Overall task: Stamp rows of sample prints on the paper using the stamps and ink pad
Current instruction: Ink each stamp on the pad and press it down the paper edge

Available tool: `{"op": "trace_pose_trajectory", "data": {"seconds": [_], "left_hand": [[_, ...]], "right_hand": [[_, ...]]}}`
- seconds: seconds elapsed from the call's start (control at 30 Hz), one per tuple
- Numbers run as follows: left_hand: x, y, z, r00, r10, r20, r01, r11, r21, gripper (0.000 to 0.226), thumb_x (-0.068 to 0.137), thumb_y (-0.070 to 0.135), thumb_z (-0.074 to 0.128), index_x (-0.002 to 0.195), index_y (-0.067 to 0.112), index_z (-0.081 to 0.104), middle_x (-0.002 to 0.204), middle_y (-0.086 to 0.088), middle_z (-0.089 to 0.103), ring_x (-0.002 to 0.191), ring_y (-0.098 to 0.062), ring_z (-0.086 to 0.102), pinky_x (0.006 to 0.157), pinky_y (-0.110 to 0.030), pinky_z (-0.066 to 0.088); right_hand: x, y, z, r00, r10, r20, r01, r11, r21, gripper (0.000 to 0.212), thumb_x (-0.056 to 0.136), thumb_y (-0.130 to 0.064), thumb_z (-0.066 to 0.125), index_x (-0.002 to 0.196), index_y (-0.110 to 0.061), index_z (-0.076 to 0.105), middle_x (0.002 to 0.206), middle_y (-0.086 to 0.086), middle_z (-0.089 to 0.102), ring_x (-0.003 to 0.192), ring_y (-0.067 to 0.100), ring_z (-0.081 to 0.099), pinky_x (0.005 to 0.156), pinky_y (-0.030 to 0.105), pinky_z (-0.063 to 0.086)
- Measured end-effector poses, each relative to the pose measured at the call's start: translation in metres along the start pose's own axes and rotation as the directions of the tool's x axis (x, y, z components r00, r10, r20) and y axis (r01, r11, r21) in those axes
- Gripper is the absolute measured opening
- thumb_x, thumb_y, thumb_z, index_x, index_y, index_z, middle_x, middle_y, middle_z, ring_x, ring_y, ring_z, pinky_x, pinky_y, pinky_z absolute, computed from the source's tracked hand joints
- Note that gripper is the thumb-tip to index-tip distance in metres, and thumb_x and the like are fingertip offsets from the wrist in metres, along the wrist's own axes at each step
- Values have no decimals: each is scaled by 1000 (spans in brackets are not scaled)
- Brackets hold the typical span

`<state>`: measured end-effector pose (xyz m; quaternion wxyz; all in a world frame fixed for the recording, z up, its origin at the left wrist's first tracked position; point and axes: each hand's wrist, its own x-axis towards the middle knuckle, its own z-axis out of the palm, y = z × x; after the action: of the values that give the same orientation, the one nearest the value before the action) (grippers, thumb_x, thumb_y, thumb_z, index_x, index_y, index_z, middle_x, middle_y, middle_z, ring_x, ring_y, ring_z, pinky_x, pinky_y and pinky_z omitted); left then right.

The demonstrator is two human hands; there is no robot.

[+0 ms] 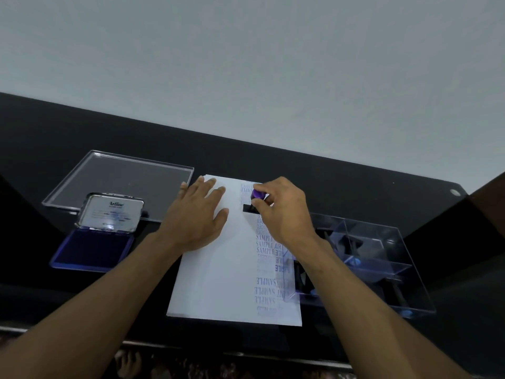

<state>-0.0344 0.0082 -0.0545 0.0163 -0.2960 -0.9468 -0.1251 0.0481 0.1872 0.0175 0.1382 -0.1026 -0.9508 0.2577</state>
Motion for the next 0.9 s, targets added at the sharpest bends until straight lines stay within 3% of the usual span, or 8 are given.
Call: {"op": "trace_pose_trajectory", "data": {"seconds": [0.13,0.37,0.9], "left_hand": [[11,-3,2,1000,-2,23,1,999,37,73,92,59,16,155,26,30,166,-2,20,155,-26,10,124,-57,6],[11,-7,9,999,11,30,-14,996,91,72,93,61,14,156,28,29,166,-1,20,155,-25,12,123,-60,8],[9,-7,10,1000,10,18,-12,996,90,74,93,62,11,157,28,27,167,-1,18,155,-24,12,123,-58,6]], "right_hand": [[9,0,7,1000,-21,5,21,1000,-15,30,92,-24,68,121,-18,68,115,-1,61,95,13,61,90,26,53],[16,1,13,999,-35,30,37,997,-65,31,93,-26,65,123,-19,67,118,-1,60,92,7,53,84,14,41],[18,-3,16,997,4,78,3,996,-85,36,93,-26,65,127,-15,64,122,2,60,101,16,60,88,19,45]]}}
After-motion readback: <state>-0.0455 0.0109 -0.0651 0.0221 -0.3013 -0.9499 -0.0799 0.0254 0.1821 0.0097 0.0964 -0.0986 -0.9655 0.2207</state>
